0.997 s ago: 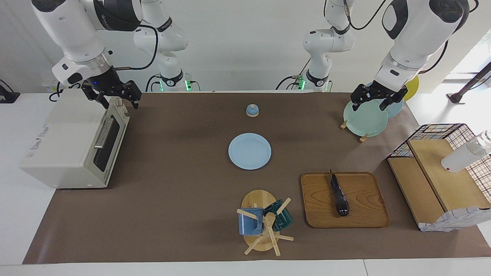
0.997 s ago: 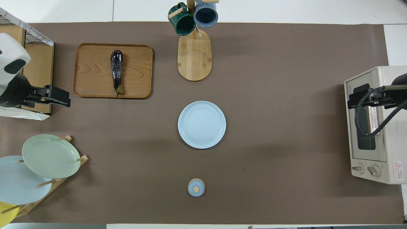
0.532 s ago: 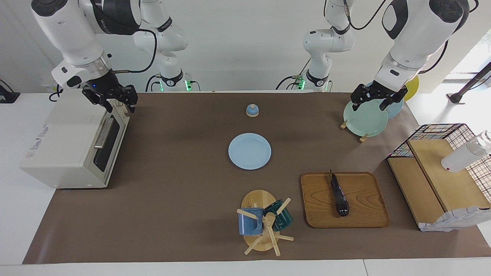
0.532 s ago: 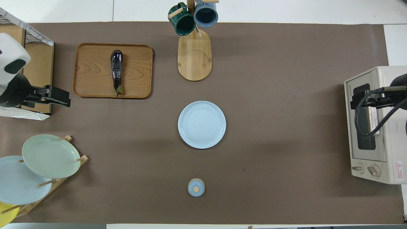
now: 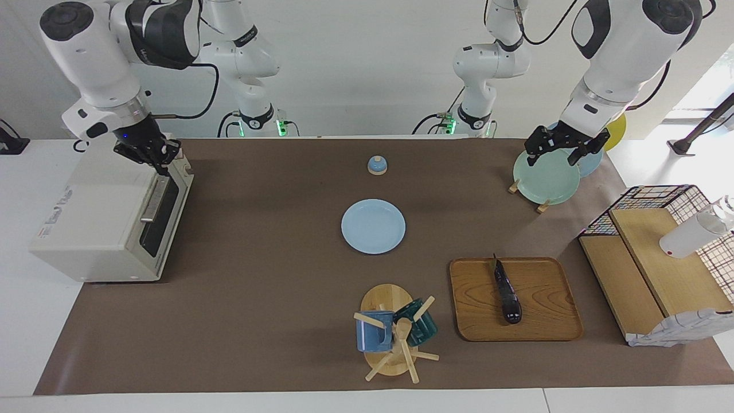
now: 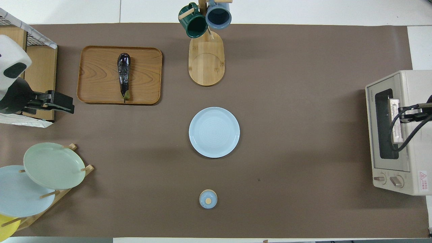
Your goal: Put eggplant into oven
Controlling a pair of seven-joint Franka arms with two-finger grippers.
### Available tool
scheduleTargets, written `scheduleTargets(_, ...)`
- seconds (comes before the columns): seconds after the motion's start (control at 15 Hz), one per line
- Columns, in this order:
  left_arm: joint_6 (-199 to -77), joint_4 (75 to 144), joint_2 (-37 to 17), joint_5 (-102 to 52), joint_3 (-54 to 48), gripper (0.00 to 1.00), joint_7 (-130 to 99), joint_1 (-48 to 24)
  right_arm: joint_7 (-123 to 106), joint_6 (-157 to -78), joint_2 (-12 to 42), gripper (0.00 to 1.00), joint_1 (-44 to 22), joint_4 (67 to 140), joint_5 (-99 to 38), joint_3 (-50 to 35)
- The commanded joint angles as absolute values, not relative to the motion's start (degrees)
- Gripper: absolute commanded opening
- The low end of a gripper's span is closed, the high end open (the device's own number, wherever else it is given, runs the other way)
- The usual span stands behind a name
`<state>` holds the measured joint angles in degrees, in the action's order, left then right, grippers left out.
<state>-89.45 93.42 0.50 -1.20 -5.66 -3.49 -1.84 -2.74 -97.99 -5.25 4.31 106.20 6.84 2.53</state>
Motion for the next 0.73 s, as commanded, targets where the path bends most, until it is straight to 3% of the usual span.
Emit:
scheduleTargets(0.0,-90.4,95.0,1.9,-1.8,-6.0,1.0,-3.0,-1.0,2.0,-102.0,-6.1,0.0,6.0,110.6,10.8,2.1)
scheduleTargets(0.07,-90.5,95.0,1.9,-1.8,-6.0,1.0,-2.9,-1.0,6.5,-105.1,-6.0,0.0,6.0,112.4,14.3,2.0)
scheduleTargets(0.66,-97.0,98.3,1.8,-2.0,-6.4,1.0,-8.8,-3.4,13.2,-108.0,-2.7,0.0,5.3,112.9,17.8,1.9)
